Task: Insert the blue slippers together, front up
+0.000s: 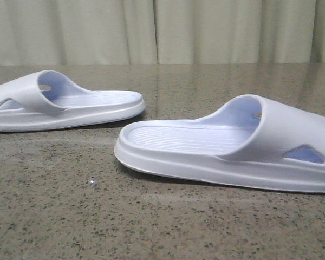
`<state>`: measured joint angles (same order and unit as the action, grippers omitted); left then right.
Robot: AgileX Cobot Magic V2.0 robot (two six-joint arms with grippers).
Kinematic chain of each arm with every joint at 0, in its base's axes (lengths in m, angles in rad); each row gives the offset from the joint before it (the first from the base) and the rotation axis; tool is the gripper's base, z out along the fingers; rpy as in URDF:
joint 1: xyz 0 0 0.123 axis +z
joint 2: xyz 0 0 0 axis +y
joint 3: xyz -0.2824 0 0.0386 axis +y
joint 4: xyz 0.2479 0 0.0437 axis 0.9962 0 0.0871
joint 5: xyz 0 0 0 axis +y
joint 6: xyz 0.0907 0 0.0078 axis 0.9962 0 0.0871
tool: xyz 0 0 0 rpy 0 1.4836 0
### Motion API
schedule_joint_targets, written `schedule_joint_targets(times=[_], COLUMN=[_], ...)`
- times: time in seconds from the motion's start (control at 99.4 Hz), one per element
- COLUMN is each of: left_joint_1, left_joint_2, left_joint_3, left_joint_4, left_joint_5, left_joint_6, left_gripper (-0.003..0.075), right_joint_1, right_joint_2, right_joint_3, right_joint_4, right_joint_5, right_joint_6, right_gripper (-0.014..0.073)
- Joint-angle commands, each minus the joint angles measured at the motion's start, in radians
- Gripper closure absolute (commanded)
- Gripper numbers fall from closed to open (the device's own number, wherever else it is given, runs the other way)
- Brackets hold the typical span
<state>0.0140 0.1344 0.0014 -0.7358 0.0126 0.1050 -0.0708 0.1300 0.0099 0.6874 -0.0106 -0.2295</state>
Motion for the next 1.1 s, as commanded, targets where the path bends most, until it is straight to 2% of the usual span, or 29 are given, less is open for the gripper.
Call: schedule_joint_targets(times=[0.0,0.151,0.302,0.453,0.604,0.765,0.855,1.006,1.087], left_joint_1=[0.003,0.003,0.023,0.051,0.050,0.050,0.050,0.050,0.050], left_joint_2=[0.010,0.033,0.198,0.419,0.579,0.624,0.624,0.624,0.624], left_joint_3=[-0.029,-0.164,-0.353,-0.546,-0.670,-0.711,-0.712,-0.712,-0.712], left_joint_4=[-0.064,0.056,0.225,0.312,0.394,0.382,0.351,0.265,0.232], left_joint_5=[-0.045,0.045,0.153,0.317,0.505,0.556,0.578,0.593,0.593], left_joint_6=[-0.008,-0.007,-0.007,-0.007,0.003,0.048,0.085,0.166,0.191], left_gripper=[0.0705,0.0705,0.0705,0.0705,0.0705,0.0703,0.0700,0.0635,0.0573], right_joint_1=[-0.006,-0.006,-0.006,-0.006,-0.006,-0.006,-0.006,-0.006,-0.006], right_joint_2=[0.007,0.014,0.138,0.354,0.574,0.701,0.740,0.776,0.782], right_joint_3=[-0.009,-0.113,-0.260,-0.406,-0.519,-0.596,-0.621,-0.643,-0.653], right_joint_4=[0.089,0.083,0.082,0.057,0.004,-0.021,-0.035,-0.035,-0.040], right_joint_5=[-0.074,-0.055,0.011,0.181,0.388,0.554,0.640,0.713,0.740], right_joint_6=[-0.003,-0.035,-0.117,-0.117,-0.117,-0.119,-0.132,-0.140,-0.145], right_gripper=[0.0682,0.0670,0.0670,0.0671,0.0671,0.0657,0.0564,0.0286,0.0251])
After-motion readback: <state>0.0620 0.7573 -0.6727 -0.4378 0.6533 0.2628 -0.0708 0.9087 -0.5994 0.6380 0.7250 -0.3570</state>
